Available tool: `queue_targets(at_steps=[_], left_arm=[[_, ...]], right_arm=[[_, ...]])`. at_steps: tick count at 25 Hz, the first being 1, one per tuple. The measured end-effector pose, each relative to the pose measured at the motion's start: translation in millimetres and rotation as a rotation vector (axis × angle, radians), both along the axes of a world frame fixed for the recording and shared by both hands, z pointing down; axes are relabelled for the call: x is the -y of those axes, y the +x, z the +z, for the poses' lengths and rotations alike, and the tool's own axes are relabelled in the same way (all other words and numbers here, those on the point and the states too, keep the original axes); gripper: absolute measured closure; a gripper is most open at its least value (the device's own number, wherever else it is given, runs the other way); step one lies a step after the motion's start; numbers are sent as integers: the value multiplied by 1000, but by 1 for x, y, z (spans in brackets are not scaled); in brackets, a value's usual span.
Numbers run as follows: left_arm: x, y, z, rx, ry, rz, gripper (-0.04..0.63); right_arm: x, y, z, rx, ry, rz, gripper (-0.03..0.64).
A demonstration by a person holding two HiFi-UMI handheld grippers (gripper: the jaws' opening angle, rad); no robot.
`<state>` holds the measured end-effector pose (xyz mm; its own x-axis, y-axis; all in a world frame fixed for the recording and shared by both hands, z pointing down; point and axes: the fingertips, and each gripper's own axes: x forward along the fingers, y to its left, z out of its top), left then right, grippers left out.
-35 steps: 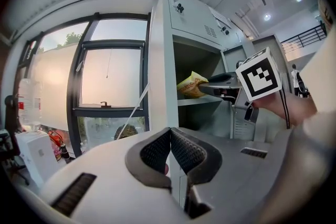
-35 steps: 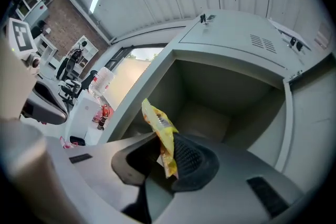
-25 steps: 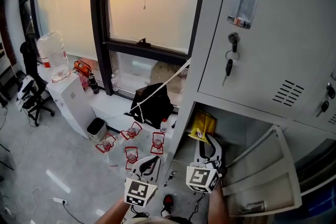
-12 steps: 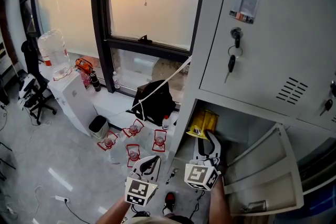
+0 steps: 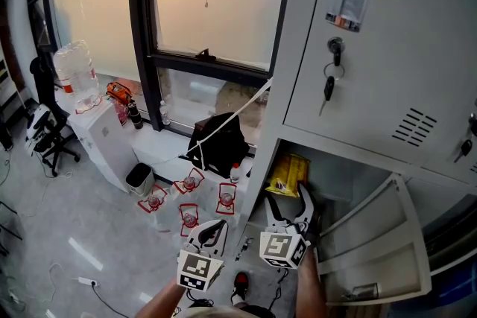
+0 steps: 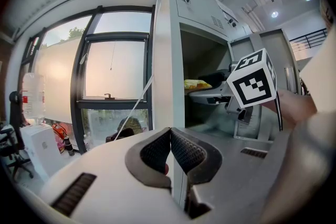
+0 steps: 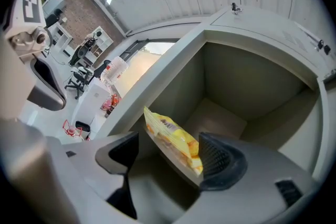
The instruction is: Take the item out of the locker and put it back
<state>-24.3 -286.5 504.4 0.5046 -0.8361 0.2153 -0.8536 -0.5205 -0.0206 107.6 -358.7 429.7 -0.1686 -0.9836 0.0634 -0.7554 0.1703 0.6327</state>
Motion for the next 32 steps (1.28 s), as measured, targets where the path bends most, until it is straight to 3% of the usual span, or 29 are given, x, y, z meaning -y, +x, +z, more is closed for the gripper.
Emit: queue_targets(at_steps=[17,25,32], left_arm=[[-1,5,-6,-13,17,19,572],[-12,18,-13,-16,36,69,572],[-33,38,-23,-29,61,139,572]], right_arm=[[-14,7,-13,54,22,19,276],[-55,28,-15,277,4,37,281],[-107,55,-7,440,37,140,367]])
